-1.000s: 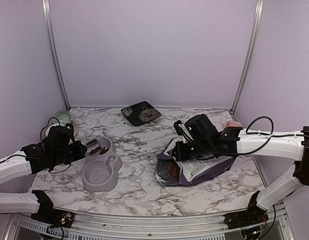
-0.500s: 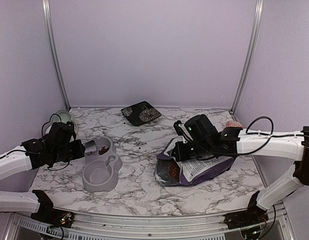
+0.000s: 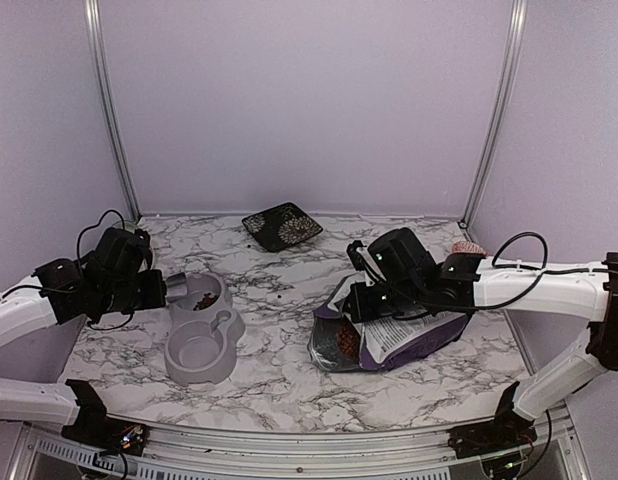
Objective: Serve the pet food
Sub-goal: Place the pet food in the pet food bowl, then insert the pet food bag at the center of the board.
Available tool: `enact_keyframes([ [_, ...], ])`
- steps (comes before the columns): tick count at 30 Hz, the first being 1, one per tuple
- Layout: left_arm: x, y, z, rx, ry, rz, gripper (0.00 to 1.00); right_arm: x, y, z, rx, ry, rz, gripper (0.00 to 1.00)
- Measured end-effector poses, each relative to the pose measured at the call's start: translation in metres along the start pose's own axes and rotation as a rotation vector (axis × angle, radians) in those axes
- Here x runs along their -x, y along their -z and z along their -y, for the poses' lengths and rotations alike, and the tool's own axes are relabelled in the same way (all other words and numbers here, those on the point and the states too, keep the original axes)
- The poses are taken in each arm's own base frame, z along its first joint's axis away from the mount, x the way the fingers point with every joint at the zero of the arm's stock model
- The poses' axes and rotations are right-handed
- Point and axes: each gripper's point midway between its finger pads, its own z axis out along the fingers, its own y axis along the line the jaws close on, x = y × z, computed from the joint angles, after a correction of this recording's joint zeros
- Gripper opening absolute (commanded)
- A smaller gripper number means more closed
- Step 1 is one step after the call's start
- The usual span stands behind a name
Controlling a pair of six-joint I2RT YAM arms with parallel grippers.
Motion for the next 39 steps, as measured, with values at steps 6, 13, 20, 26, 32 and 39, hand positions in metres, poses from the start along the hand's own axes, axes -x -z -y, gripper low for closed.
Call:
enact_keyframes([
  [6, -0.001, 0.018, 0.027, -0.095, -0.062, -0.004, 0.0, 0.0, -0.001, -0.001, -0.003, 0.003, -0.005, 0.0],
  [13, 0.006, 0.035, 0.053, -0.181, -0.099, 0.015, 0.0, 0.005, -0.006, -0.004, -0.026, 0.01, -0.027, 0.0],
  [20, 0.003, 0.05, 0.076, -0.278, -0.154, -0.002, 0.0, 0.018, -0.015, -0.009, -0.042, 0.025, -0.018, 0.0],
  [26, -0.013, 0.063, 0.099, -0.389, -0.231, -0.043, 0.0, 0.026, -0.021, -0.013, -0.046, 0.026, -0.009, 0.0],
  [32, -0.033, 0.074, 0.127, -0.556, -0.268, -0.085, 0.0, 0.028, -0.022, -0.014, -0.048, 0.026, -0.01, 0.0],
  [39, -0.06, 0.083, 0.156, -0.735, -0.292, -0.14, 0.0, 0.026, -0.022, -0.017, -0.043, 0.032, -0.014, 0.0],
])
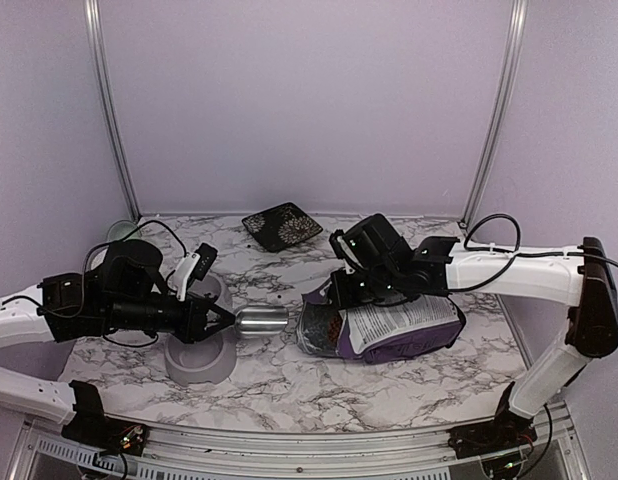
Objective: Serve the pet food
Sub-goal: Insert the pet food bag at the center of the board.
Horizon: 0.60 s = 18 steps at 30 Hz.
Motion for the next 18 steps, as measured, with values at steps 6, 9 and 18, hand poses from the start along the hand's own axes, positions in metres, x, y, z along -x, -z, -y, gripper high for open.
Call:
enact_keyframes([
  [6, -0.02, -0.021, 0.019, -0.104, -0.013, -0.054, 0.0, -0.008, -0.002, -0.002, 0.01, -0.002, -0.001, 0.0],
  [9, -0.028, -0.03, 0.023, -0.133, -0.003, -0.063, 0.0, -0.012, -0.001, -0.004, 0.015, -0.003, -0.005, 0.0],
  [18, -0.046, -0.061, 0.016, -0.134, 0.093, -0.056, 0.0, -0.027, 0.0, -0.007, 0.04, -0.017, -0.017, 0.0],
])
